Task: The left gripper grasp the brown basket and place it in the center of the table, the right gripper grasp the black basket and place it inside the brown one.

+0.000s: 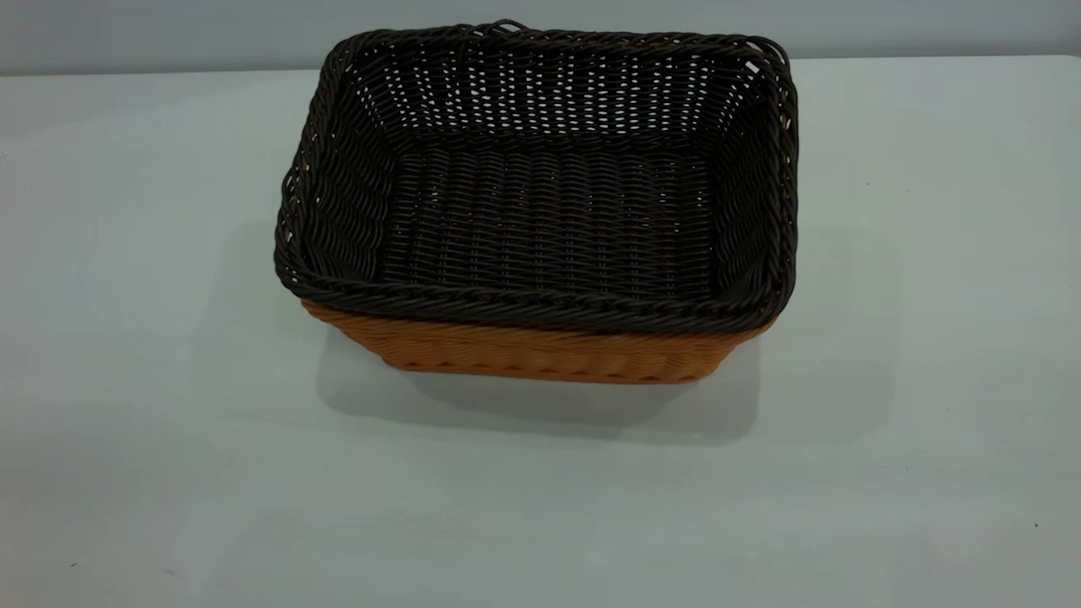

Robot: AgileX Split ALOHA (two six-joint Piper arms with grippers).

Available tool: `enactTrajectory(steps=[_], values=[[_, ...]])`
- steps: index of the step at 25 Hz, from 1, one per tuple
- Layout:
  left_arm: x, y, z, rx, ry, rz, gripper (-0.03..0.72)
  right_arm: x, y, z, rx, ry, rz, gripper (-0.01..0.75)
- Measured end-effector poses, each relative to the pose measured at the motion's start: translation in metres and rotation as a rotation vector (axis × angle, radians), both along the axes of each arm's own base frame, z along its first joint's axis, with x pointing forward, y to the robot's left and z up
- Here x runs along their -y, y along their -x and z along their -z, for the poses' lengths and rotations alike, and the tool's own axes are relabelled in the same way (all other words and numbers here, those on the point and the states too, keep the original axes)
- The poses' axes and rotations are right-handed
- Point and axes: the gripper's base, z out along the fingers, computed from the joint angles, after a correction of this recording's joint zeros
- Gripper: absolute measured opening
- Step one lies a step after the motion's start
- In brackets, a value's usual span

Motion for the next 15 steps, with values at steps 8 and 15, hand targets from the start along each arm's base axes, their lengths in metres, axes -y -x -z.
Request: enactTrajectory(steps=[8, 15], values=[[0.0000, 0.0000, -0.0001, 0.003, 0.000, 0.000, 0.550, 0.0000, 0.0000, 0.0000, 0.000, -0.001, 0.000, 0.449], [-0.0052, 0.0039, 0.0003, 0.035, -0.034, -0.108, 0.550, 0.0000, 0.0000, 0.0000, 0.000, -0.001, 0.000, 0.404]])
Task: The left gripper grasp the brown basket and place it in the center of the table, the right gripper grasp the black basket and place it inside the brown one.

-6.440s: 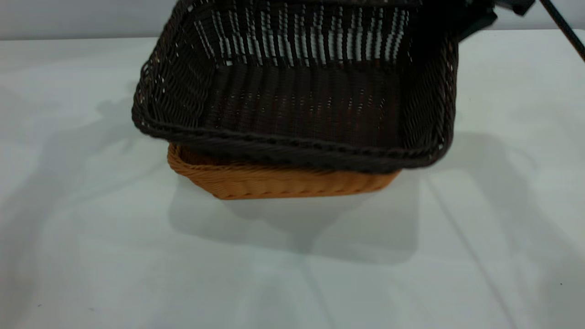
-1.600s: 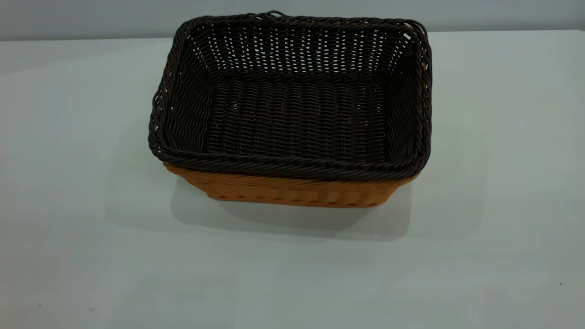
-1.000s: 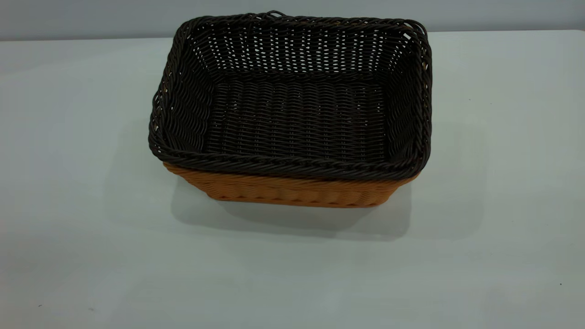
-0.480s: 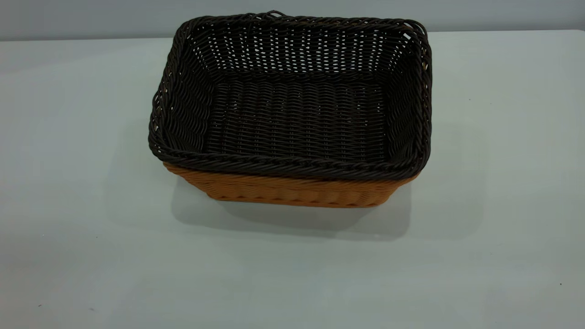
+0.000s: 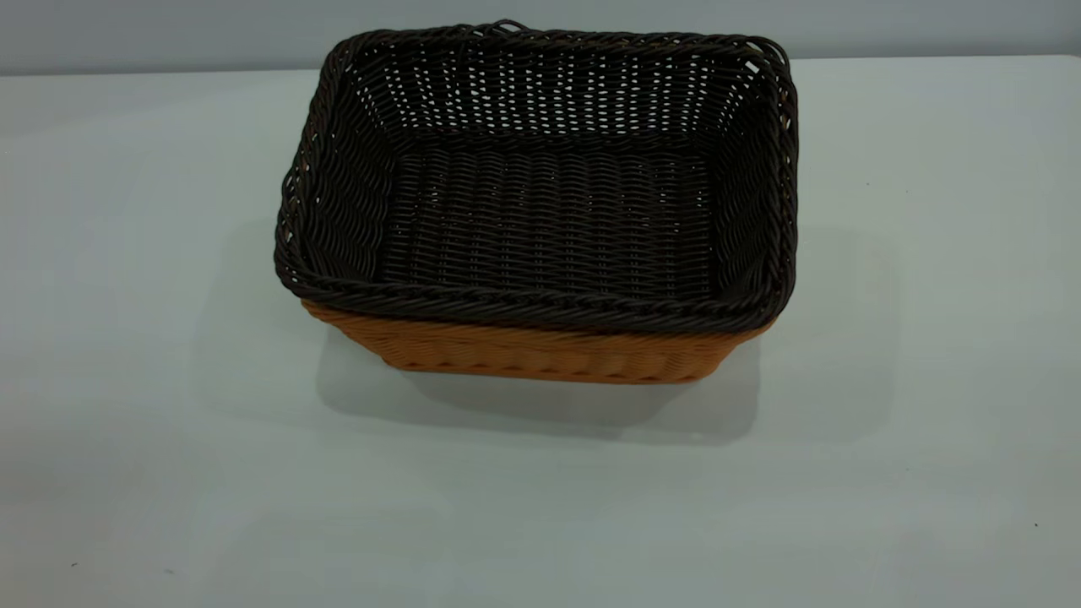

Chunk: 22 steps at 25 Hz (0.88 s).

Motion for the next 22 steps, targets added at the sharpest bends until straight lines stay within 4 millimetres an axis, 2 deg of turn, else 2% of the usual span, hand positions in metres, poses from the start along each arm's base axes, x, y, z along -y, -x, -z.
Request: enactTrajectory(steps=[22], values=[[-0.0007, 0.0000, 0.0000, 0.001, 0.003, -0.011, 0.550, -0.0001, -0.0003, 0.0001, 0.001, -0.001, 0.009, 0.241]])
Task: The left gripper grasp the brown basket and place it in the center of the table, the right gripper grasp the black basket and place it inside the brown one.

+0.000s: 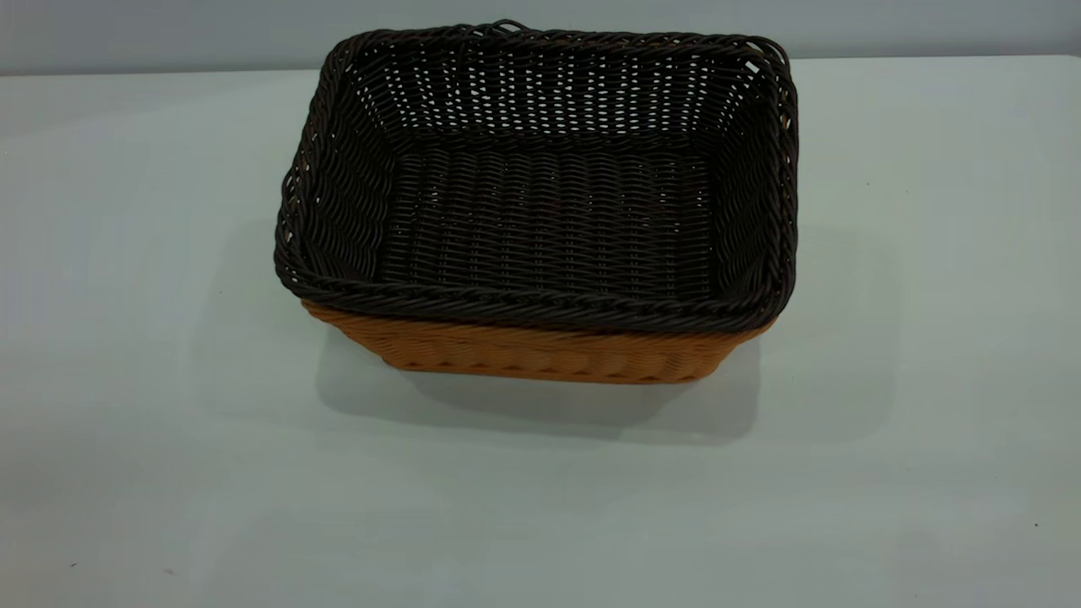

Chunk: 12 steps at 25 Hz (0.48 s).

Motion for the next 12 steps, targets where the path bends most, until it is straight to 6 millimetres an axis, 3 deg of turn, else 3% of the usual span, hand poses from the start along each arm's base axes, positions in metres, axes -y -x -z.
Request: enactTrajectory(steps=[12], values=[[0.0000, 0.0000, 0.0000, 0.000, -0.001, 0.001, 0.550, 0.0018, -0.0042, 0.0005, -0.005, 0.004, 0.300, 0.238]])
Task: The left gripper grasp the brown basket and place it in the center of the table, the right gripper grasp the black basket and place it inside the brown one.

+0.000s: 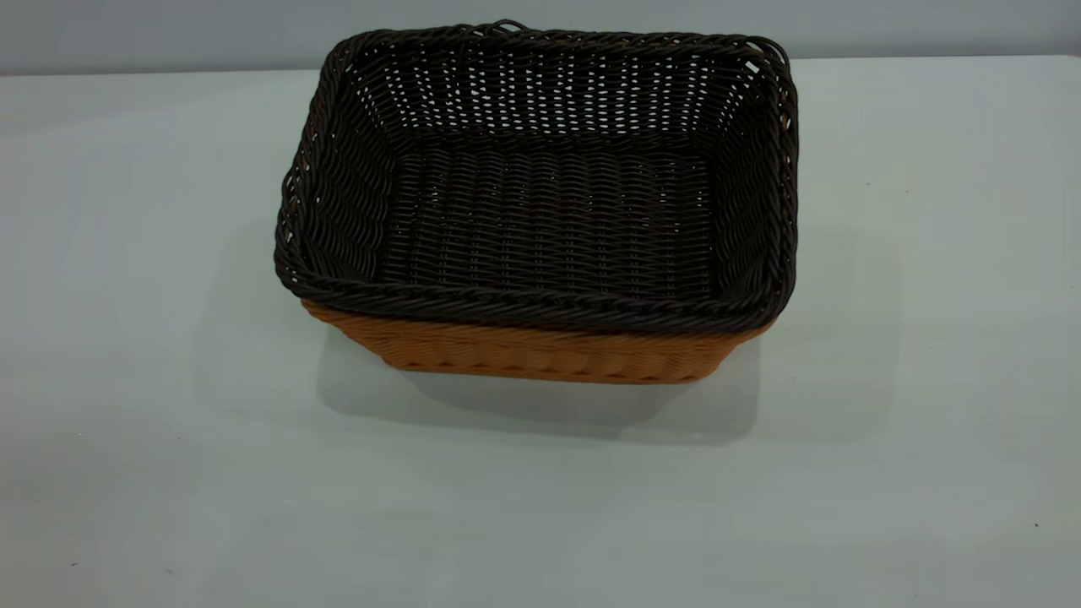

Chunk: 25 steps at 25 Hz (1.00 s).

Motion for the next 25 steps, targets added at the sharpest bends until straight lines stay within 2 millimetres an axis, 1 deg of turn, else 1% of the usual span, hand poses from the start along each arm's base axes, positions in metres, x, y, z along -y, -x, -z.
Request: enactTrajectory(steps=[5, 15, 25], values=[[0.000, 0.000, 0.000, 0.000, 0.000, 0.000, 0.550, 0.006, -0.001, 0.002, -0.011, -0.016, 0.088, 0.239], [0.000, 0.000, 0.000, 0.000, 0.000, 0.000, 0.550, 0.012, -0.001, 0.002, -0.011, -0.043, 0.182, 0.239], [0.000, 0.000, 0.000, 0.000, 0.000, 0.000, 0.550, 0.013, -0.001, 0.002, -0.012, -0.053, 0.195, 0.239]])
